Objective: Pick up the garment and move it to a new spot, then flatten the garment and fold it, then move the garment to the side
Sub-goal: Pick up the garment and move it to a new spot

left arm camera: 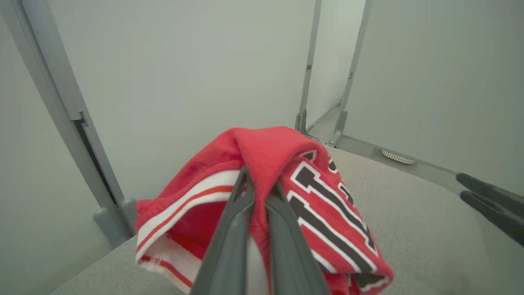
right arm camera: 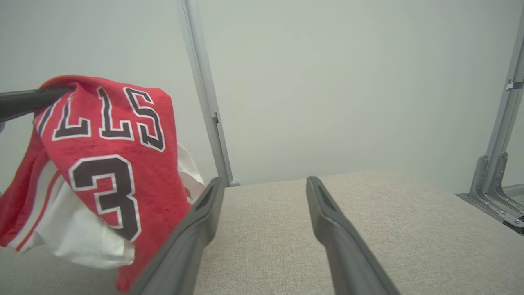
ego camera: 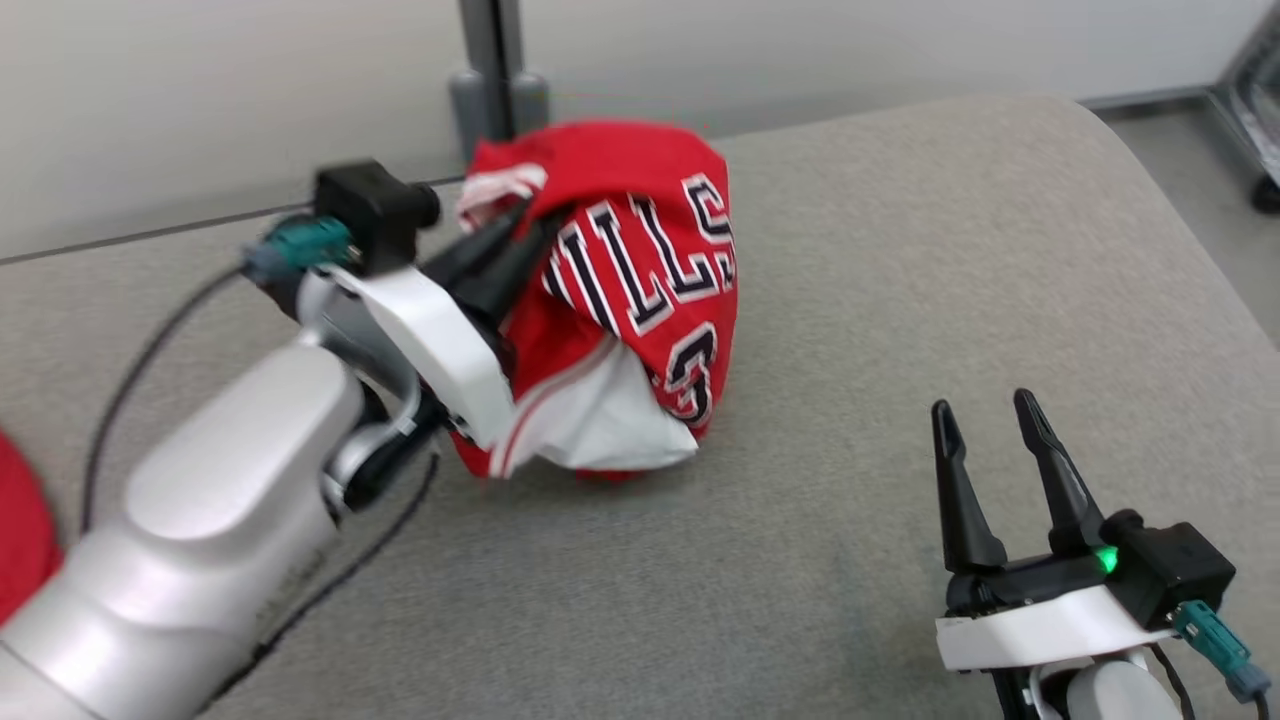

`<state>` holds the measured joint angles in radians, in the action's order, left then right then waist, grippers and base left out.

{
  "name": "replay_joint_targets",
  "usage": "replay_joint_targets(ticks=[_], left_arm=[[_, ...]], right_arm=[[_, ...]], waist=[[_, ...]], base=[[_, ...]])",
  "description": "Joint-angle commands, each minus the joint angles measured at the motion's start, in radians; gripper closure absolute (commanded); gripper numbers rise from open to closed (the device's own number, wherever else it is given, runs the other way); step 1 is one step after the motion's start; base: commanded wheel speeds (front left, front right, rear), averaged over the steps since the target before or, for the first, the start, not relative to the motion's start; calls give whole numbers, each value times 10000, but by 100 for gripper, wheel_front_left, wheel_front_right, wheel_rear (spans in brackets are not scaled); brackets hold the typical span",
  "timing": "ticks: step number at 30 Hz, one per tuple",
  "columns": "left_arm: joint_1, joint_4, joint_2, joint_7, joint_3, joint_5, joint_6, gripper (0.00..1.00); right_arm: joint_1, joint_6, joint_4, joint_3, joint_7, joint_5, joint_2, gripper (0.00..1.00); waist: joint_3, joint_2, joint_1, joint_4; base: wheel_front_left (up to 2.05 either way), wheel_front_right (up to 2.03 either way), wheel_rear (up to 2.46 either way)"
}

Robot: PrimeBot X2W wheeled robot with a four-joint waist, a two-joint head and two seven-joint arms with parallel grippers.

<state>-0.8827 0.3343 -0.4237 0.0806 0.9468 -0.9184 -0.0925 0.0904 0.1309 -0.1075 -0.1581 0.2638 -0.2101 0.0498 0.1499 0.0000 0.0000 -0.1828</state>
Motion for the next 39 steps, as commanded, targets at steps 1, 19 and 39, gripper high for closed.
replay_joint_targets(ticks=[1, 19, 39], left_arm=[[75, 156, 43, 64, 75, 69, -48, 100], [231, 2854, 2468, 1846, 991, 2147, 96, 0], [8699, -2518, 2699, 1834, -6331, 5075, 2242, 0]], right_arm=[[212, -3, 84, -86, 14, -76, 11, 0], [343, -3, 53, -485, 14, -98, 22, 0], [-920, -3, -215, -544, 14, 627, 22, 0]], waist=[[555, 0, 0, -634], [759, 0, 0, -661], [-1855, 0, 0, 2226]], base=[[0, 0, 0], [0, 0, 0], [0, 0, 0]])
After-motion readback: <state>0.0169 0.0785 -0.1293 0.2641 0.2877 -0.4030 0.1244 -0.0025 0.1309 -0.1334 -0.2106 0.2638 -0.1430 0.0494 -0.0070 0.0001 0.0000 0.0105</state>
